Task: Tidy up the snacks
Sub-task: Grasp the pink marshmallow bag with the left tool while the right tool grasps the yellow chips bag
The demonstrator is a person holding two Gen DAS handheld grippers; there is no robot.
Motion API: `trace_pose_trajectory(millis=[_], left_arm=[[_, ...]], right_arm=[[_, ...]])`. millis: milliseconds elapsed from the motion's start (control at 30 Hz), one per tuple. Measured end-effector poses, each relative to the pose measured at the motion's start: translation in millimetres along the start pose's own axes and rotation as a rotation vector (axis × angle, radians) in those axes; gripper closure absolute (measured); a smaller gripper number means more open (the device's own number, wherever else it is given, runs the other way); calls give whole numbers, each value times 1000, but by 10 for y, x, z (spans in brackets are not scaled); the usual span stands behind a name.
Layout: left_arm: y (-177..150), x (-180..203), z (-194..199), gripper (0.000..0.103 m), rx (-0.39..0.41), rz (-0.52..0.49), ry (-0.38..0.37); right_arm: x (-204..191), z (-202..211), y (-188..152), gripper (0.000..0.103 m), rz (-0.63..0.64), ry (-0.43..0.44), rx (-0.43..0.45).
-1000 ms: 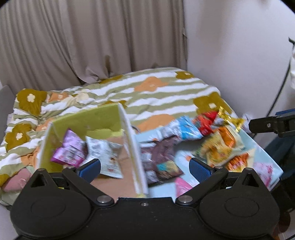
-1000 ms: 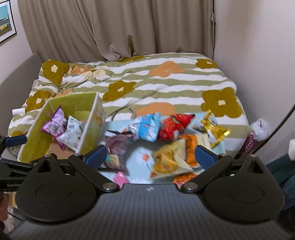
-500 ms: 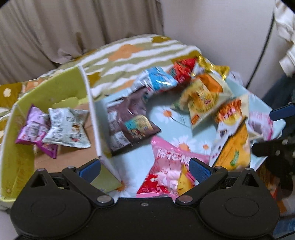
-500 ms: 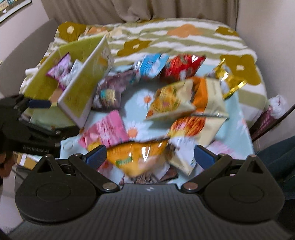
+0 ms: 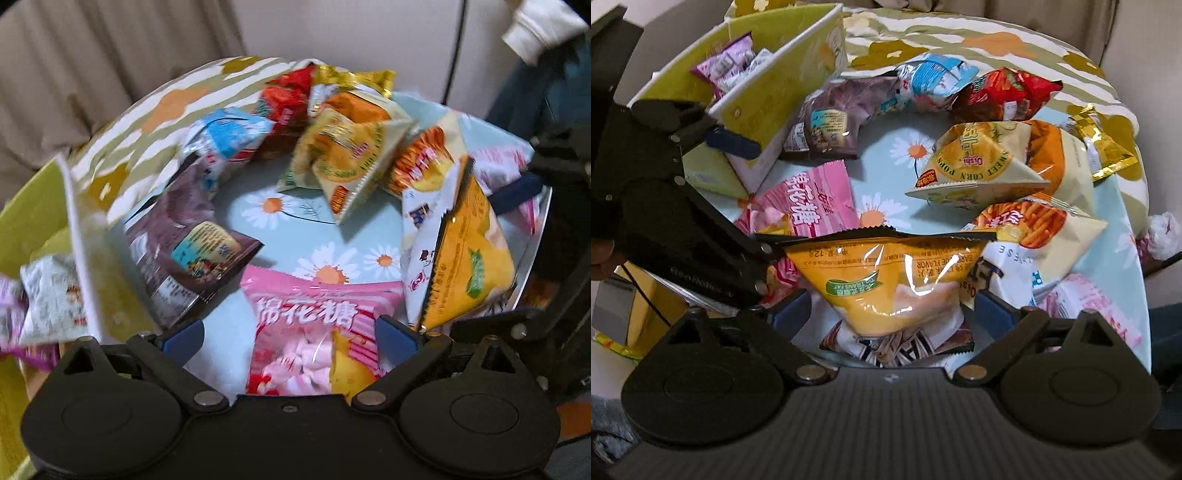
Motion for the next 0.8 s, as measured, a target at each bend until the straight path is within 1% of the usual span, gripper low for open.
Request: trace_pose_trajectory(millis=[133,200,300,367,567,600,667,700,800], left_arm=[[29,66,-43,5,9,-42,7],[33,90,-56,7,7,-44,-9],[27,123,-89,8,1,-51,-19],[27,129,-153,8,-16,-52,-22],[-17,87,-311,8,-76,-11,-52],[-39,90,-337,9,-94,-4,-62],[-95,106,-396,14,-130,13,-82],[-122,123,-416,20,-142,22,-95],[-140,134,-407,23,-136,34,-84]], right_arm=[[26,-75,-15,0,17,-24,-14],[49,-85,-24,0,12,-23,-15],[69,-86,-42,0,20,-23,-14],[69,-93,-45,0,35,-28,-16],[86,-133,-28,1,69,-29,-21],[86,-137,-25,2,76,-29,-21],[88,-166,-21,4,87,-21,-31],[91,-178,-19,5,90,-20,-34],[100,-214,-9,7,96,-13,-44]])
Point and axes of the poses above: each gripper's, at about its wrist camera, not at the fingertips, and z roughly against the way its jaws point, x to its right, y to its top, the point moved 7 cm from there along -z, roughly the way its jaws point, and after that the axes turned 9 degrees about y, right-handed, at the moved point
